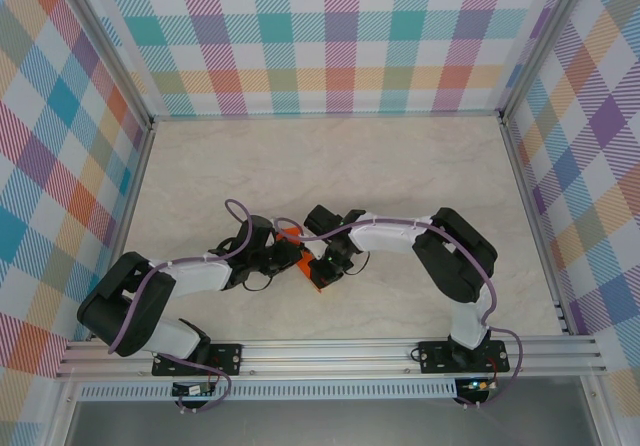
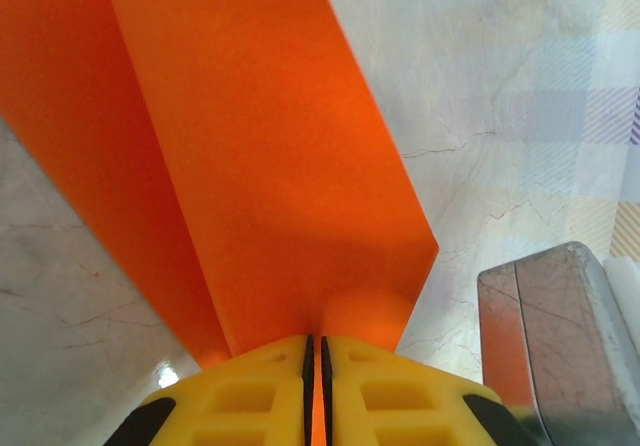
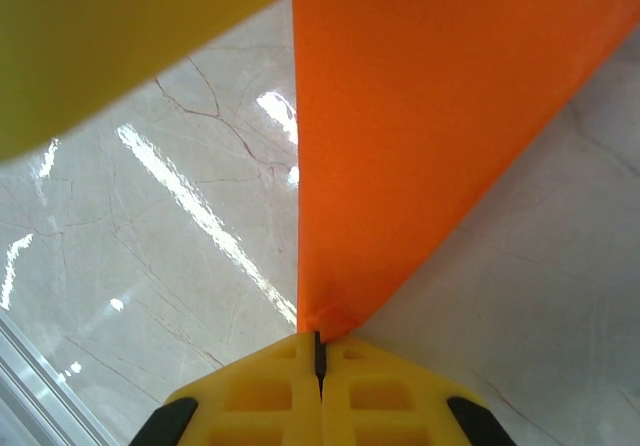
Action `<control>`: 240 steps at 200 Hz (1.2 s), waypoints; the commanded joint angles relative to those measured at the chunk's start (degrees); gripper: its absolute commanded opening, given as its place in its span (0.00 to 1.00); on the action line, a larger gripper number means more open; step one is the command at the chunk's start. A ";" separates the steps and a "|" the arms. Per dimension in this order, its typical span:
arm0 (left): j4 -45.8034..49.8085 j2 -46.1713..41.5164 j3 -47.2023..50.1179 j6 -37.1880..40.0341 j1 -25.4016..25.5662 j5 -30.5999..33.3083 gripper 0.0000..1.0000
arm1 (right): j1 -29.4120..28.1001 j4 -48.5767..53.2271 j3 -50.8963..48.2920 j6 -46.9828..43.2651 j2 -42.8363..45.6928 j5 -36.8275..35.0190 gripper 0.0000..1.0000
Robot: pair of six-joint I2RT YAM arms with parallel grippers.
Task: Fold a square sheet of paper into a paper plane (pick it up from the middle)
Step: Fold the wing for the fifth time at the center of the table.
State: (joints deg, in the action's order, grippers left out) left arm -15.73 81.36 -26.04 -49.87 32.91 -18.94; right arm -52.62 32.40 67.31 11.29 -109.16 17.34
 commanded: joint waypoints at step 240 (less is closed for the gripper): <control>1.43 4.81 -0.76 0.85 0.41 2.23 0.08 | 0.88 -2.91 -3.02 5.05 2.61 2.21 0.13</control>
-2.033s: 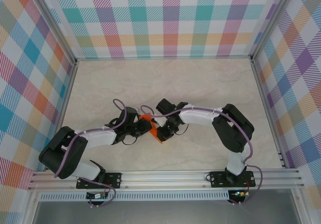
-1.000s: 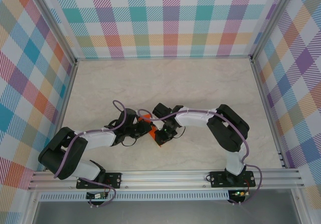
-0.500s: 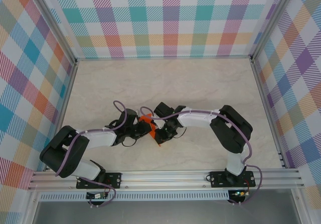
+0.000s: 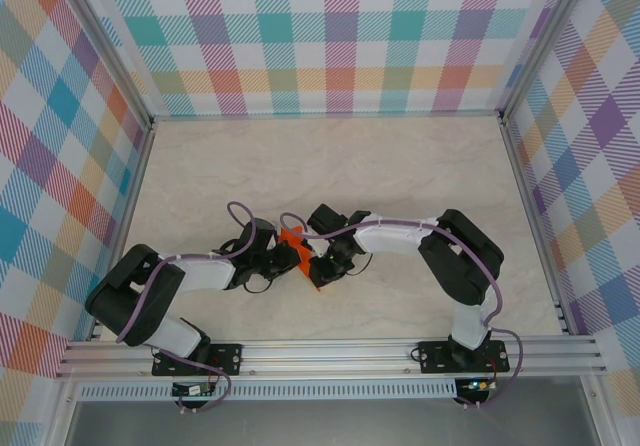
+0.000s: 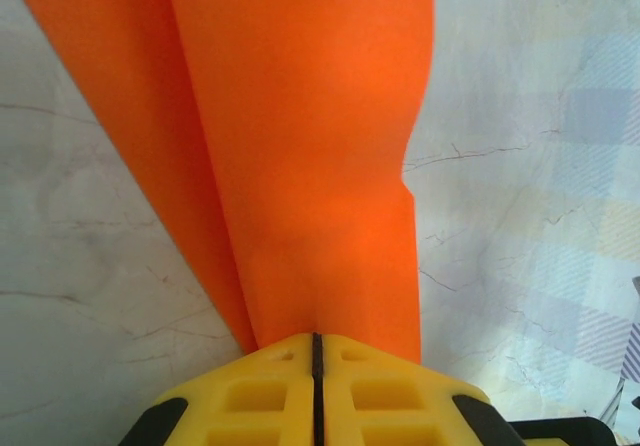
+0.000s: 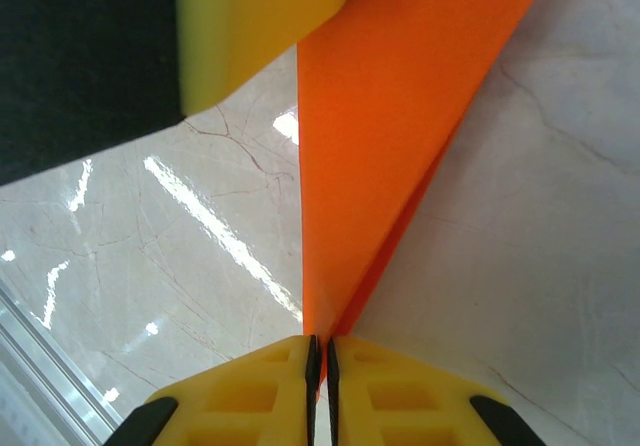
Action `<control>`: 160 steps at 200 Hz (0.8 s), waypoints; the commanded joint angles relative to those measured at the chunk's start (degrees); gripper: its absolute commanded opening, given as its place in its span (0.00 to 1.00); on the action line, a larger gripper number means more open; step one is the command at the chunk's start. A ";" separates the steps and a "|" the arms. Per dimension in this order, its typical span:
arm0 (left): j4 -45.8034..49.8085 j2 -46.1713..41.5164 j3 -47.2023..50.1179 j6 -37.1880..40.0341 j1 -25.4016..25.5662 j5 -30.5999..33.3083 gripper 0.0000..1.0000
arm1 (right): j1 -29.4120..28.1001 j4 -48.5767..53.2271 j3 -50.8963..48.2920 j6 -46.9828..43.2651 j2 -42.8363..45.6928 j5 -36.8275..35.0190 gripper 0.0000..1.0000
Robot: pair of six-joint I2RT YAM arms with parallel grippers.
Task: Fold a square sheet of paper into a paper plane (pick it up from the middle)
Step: Fold the wing for the fifth time at the center of the table.
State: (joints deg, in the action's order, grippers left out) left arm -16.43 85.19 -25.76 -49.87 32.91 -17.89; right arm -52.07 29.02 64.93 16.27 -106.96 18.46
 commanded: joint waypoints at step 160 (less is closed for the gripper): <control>3.94 0.64 0.23 1.00 0.40 2.42 0.07 | 2.50 -20.04 -6.22 21.55 1.49 10.94 0.10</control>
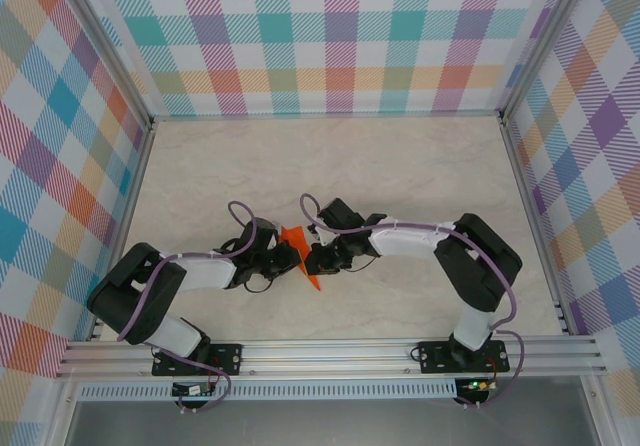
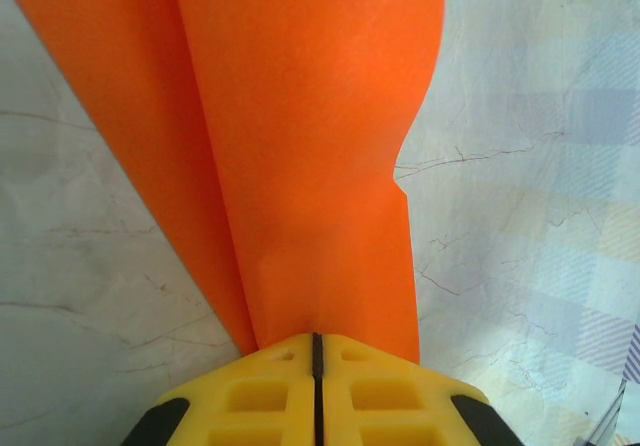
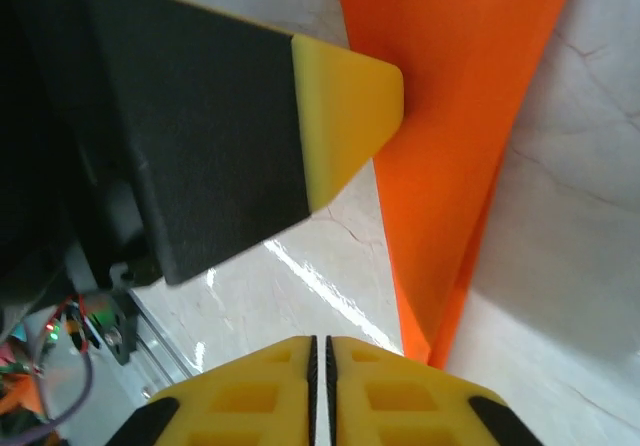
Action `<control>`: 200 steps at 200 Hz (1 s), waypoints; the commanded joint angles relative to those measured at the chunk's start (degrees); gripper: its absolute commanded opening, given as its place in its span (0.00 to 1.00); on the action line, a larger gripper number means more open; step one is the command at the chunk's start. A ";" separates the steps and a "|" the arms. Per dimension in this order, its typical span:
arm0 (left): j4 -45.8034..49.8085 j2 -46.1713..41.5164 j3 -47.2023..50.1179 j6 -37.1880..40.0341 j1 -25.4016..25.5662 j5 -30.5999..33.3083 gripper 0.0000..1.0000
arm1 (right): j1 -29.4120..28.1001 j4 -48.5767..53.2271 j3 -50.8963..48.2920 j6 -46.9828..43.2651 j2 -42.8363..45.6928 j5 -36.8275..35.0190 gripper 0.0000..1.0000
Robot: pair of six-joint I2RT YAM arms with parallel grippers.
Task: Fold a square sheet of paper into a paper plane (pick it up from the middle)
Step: Fold the wing for the fifth time at the center of the table.
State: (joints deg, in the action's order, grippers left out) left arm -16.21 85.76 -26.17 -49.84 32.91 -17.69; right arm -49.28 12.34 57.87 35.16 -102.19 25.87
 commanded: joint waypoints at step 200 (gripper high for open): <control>4.73 0.64 0.88 0.36 0.40 3.72 0.07 | -0.63 -4.64 -2.46 0.04 -9.32 8.47 0.04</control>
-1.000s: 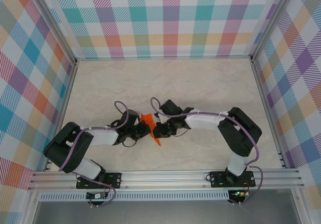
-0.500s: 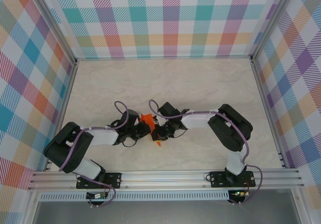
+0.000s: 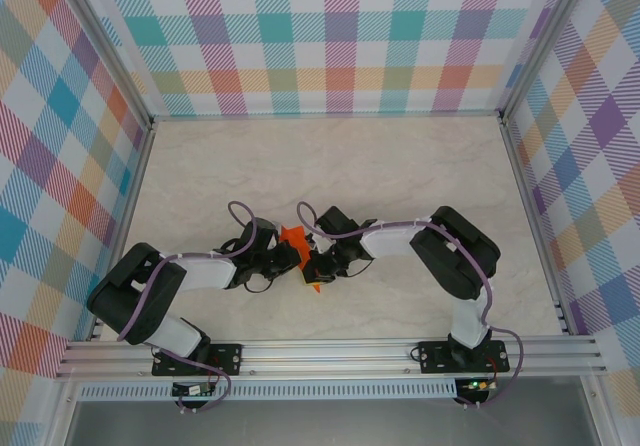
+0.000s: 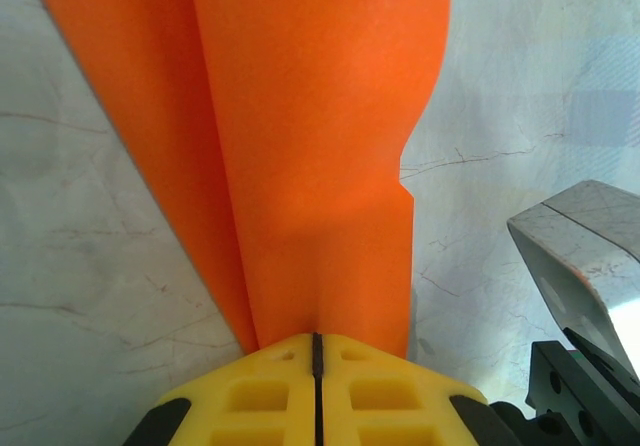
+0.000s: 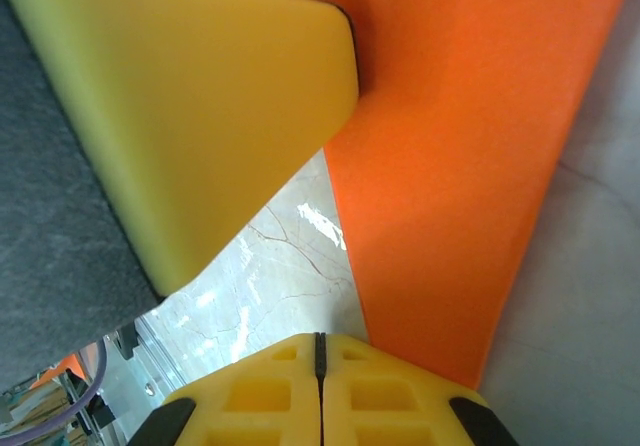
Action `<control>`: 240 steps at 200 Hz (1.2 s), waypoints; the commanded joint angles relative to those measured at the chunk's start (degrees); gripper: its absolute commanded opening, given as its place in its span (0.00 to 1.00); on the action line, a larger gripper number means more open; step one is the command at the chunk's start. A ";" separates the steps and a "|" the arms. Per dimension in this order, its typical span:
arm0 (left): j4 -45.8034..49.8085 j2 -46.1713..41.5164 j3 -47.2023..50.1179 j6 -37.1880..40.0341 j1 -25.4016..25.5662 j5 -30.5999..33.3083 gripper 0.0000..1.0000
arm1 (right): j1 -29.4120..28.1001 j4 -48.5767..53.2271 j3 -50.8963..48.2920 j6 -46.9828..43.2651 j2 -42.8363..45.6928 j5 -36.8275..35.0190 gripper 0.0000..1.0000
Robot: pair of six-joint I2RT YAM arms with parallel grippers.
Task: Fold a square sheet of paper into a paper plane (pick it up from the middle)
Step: Fold the wing for the fifth time at the center of the table.
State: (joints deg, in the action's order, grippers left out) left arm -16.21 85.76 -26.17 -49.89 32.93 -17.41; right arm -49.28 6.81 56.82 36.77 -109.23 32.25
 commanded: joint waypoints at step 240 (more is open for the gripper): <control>8.48 1.87 -3.18 -1.79 0.38 4.97 0.02 | 1.18 -0.40 -10.48 -7.93 15.22 -6.59 0.00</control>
State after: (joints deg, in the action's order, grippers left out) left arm -11.81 85.91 -28.67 -51.59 33.71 -15.49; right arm -48.36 8.64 44.16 26.06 -95.20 27.79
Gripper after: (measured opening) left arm 0.040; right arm 0.047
